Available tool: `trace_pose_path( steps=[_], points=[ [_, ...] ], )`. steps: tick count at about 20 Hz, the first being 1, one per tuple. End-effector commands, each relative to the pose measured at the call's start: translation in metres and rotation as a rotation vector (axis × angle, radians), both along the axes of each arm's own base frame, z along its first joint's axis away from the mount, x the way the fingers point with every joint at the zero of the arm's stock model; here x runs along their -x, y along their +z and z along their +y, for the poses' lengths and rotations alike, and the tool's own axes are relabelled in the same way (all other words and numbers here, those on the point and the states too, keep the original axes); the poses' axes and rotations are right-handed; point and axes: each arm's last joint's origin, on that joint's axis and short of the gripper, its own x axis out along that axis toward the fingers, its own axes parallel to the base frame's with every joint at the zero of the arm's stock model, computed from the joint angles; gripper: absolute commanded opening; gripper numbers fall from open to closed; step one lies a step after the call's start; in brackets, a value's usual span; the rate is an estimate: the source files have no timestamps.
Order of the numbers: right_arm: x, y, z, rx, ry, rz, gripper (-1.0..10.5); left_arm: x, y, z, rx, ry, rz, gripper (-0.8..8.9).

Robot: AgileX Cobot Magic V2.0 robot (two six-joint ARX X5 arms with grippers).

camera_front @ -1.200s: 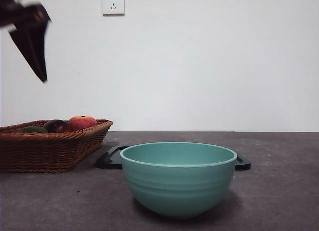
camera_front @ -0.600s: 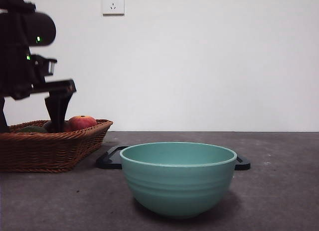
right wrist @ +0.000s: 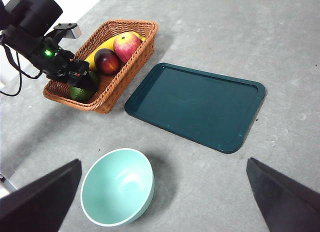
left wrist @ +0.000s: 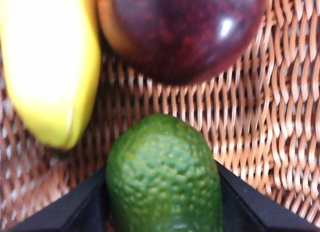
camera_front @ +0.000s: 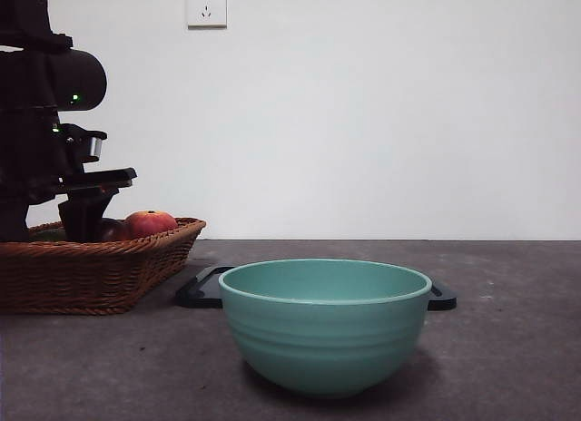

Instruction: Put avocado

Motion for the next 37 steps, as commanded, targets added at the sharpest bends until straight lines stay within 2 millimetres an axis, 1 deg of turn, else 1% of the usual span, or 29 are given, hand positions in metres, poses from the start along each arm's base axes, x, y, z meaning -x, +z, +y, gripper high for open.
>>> trace_pose_path(
  steps=[1,3,4,7,10,12,14,16,20,23,25,28,34,37],
  points=[
    [0.001,0.005,0.0,0.001,0.01,-0.021,5.9,-0.006,0.006,-0.001,-0.01,-0.013,0.014,2.38],
    [0.001,0.005,0.0,0.001,0.01,-0.021,5.9,-0.005,0.022,-0.001,-0.005,-0.015,0.008,2.39],
    [0.001,0.005,0.0,0.001,0.01,-0.021,5.9,-0.002,0.033,-0.003,0.005,-0.023,-0.01,2.39],
    [0.001,0.005,0.0,0.001,0.009,-0.021,5.9,0.017,0.064,-0.011,0.062,-0.069,-0.057,2.39],
    [0.001,0.005,0.0,0.001,0.009,-0.021,5.9,0.044,0.09,-0.028,0.085,-0.146,-0.09,2.39],
    [0.001,0.005,0.0,0.001,0.009,-0.021,5.9,0.06,0.101,-0.044,0.1,-0.195,-0.098,2.39],
    [0.001,0.005,0.0,0.001,0.009,-0.021,5.9,0.076,0.106,-0.063,0.114,-0.274,-0.085,2.39],
    [0.001,0.005,0.0,0.001,0.009,-0.021,5.9,0.088,0.105,-0.084,0.121,-0.358,-0.07,2.4],
    [0.001,0.005,0.0,0.001,0.009,-0.021,5.9,0.11,0.104,-0.124,0.145,-0.514,-0.098,2.39],
    [0.001,0.005,0.0,0.001,0.009,-0.021,5.9,0.123,0.103,-0.148,0.177,-0.58,-0.124,2.39],
    [0.001,0.005,0.0,0.001,0.009,-0.021,5.9,0.13,0.099,-0.161,0.183,-0.614,-0.115,2.39],
    [0.001,0.005,0.0,0.001,0.009,-0.021,5.9,0.136,0.084,-0.179,0.161,-0.662,-0.067,2.39],
    [0.001,0.005,0.0,0.001,0.009,-0.021,5.9,0.131,0.046,-0.214,0.145,-0.714,-0.036,2.39],
    [0.001,0.005,0.0,0.001,0.009,-0.021,5.9,0.13,0.03,-0.223,0.13,-0.726,-0.012,2.39]
  ],
)
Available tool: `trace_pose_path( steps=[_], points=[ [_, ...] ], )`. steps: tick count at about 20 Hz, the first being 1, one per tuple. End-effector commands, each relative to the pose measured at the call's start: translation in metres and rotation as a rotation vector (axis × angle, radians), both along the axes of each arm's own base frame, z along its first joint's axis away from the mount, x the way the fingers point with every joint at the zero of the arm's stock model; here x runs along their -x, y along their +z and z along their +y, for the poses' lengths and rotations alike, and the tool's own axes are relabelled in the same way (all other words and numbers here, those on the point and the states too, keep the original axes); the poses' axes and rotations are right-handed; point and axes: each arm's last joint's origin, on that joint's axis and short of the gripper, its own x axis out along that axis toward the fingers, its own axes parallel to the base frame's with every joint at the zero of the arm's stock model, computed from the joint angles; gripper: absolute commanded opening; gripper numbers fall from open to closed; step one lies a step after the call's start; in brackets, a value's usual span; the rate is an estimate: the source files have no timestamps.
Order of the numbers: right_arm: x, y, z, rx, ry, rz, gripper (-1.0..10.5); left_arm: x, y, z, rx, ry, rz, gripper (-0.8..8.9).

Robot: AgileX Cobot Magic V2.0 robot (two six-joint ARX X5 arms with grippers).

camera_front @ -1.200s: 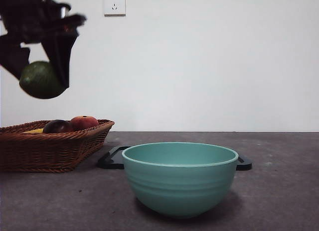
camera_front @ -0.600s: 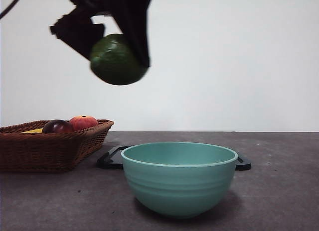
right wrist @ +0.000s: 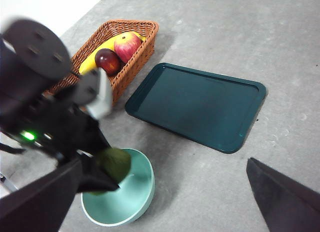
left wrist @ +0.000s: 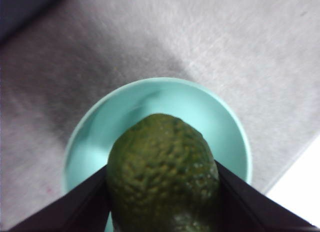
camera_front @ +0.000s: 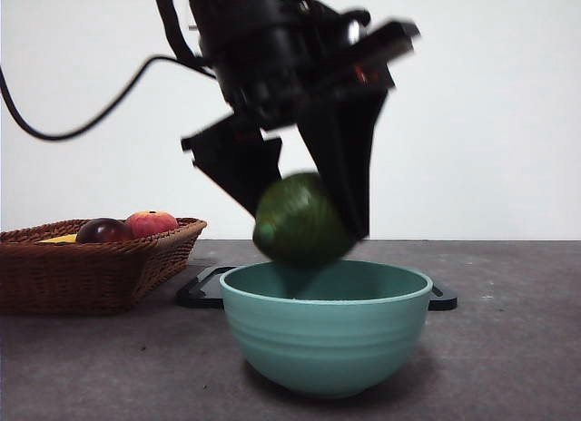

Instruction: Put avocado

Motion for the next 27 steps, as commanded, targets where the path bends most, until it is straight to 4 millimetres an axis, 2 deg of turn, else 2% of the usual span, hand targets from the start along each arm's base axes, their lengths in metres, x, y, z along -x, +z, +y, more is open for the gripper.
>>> trace_pose_path(
  steps=[1,9,11,17,20,22,27],
  points=[
    [0.001,0.005,0.0,0.001,0.009,-0.021,5.9,0.0,-0.012,-0.012,-0.015,-0.02,0.014,2.39],
    [0.001,0.005,0.0,0.001,0.009,-0.021,5.9,0.0,-0.049,-0.025,-0.102,-0.039,0.071,2.39],
    [0.001,0.005,0.0,0.001,0.009,-0.021,5.9,0.001,-0.053,-0.028,-0.107,-0.046,0.074,2.39],
    [0.001,0.005,0.0,0.001,0.009,-0.021,5.9,0.002,-0.052,-0.03,-0.095,-0.052,0.064,2.63],
    [0.001,0.005,0.0,0.001,0.009,-0.021,5.9,0.002,-0.051,-0.03,-0.093,-0.052,0.062,4.76],
    [0.001,0.005,0.0,0.001,0.009,-0.021,5.9,0.002,-0.048,-0.031,-0.089,-0.052,0.059,5.34],
    [0.001,0.005,0.0,0.001,0.009,-0.021,5.9,0.004,-0.015,-0.027,-0.026,-0.057,0.012,5.35]
  ],
)
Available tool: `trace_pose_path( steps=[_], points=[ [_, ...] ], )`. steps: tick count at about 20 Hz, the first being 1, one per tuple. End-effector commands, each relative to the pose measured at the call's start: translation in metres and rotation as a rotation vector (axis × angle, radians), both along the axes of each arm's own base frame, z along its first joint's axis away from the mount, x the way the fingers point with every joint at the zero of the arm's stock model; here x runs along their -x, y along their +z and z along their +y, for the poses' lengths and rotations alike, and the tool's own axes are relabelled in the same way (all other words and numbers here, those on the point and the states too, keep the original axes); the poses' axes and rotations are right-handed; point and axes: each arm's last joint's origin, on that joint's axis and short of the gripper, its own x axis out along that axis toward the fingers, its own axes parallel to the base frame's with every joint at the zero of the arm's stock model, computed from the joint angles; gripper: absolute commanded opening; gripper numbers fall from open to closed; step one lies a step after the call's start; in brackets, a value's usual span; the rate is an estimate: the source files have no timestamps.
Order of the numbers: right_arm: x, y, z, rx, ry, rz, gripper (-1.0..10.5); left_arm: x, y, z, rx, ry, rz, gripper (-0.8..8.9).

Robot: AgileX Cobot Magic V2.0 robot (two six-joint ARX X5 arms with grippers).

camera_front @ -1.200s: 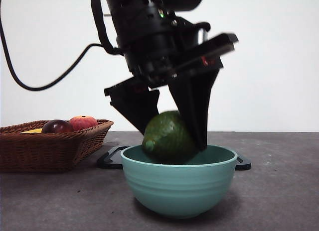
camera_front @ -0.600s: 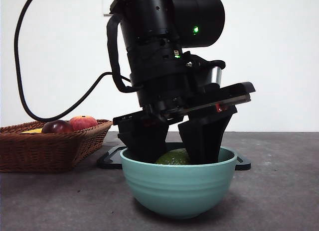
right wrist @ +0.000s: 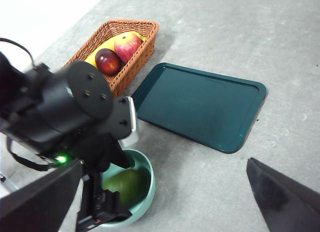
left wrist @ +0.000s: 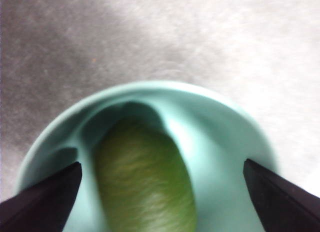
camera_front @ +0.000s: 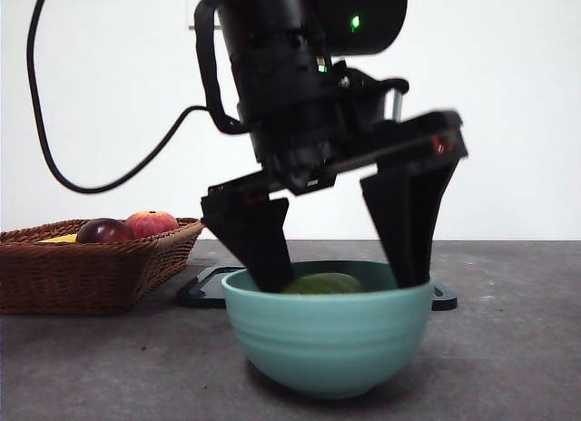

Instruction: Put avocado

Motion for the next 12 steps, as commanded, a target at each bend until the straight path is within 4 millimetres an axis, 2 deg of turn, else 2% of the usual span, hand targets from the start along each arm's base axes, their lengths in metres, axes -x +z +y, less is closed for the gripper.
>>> trace_pose_path(
  steps=[1,7,12],
  points=[
    [0.001,0.005,0.0,0.001,0.009,-0.021,5.9,0.006,0.024,-0.002,0.06,-0.022,-0.035,5.35],
    [0.001,0.005,0.0,0.001,0.009,-0.021,5.9,0.026,0.09,0.034,0.129,0.014,-0.183,5.34],
    [0.001,0.005,0.0,0.001,0.009,-0.021,5.9,0.056,0.153,0.083,0.236,0.067,-0.351,5.3]
  ],
)
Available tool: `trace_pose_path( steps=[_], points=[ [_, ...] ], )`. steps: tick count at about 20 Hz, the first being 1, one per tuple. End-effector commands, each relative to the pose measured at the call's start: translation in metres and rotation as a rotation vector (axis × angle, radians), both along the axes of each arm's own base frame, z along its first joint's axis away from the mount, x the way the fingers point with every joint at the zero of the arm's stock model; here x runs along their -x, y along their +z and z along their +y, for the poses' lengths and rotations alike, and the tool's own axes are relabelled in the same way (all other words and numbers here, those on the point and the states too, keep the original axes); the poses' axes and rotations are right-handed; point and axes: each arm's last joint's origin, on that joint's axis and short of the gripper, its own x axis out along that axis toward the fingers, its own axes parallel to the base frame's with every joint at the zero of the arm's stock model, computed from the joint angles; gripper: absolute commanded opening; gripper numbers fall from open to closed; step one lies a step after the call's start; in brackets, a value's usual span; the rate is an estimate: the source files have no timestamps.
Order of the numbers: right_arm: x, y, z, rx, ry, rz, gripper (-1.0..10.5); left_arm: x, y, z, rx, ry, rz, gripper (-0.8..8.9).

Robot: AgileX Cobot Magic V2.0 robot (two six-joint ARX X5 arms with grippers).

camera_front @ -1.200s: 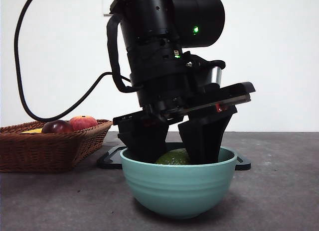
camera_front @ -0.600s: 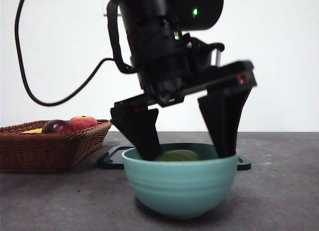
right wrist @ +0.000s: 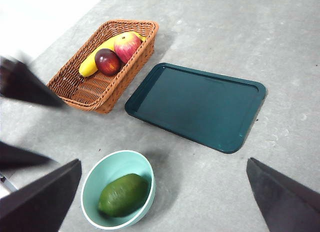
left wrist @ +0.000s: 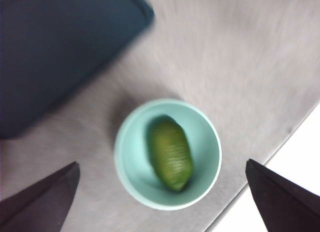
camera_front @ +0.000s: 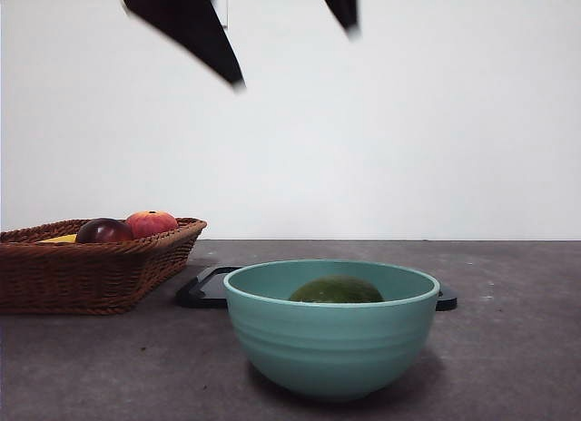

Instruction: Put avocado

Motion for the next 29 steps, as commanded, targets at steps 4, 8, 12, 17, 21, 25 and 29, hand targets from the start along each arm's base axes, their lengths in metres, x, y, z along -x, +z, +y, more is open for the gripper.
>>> trace_pose_path(
  steps=[4,8,12,17,21,25,29],
  points=[
    [0.001,0.005,0.0,0.0,0.011,-0.02,5.9,0.037,0.051,0.056,0.078,0.072,-0.153,5.3],
    [0.002,0.003,0.0,0.006,0.011,0.006,5.9,0.071,0.067,0.107,0.155,0.089,-0.22,5.3],
    [0.003,0.002,0.0,0.007,0.012,0.018,5.9,0.105,0.054,0.159,0.252,0.098,-0.281,5.3],
    [0.004,0.001,0.001,-0.028,0.033,0.051,5.9,0.146,0.021,0.22,0.364,0.122,-0.322,5.3],
    [0.004,0.001,0.001,-0.036,0.048,0.054,5.9,0.169,0.013,0.255,0.476,0.127,-0.388,5.32],
    [0.004,0.001,0.001,-0.044,0.043,0.061,5.9,0.175,0.006,0.263,0.45,0.126,-0.373,5.77],
    [0.004,0.001,0.001,-0.049,0.036,0.067,5.9,0.174,0.005,0.263,0.443,0.125,-0.37,5.76]
  ],
)
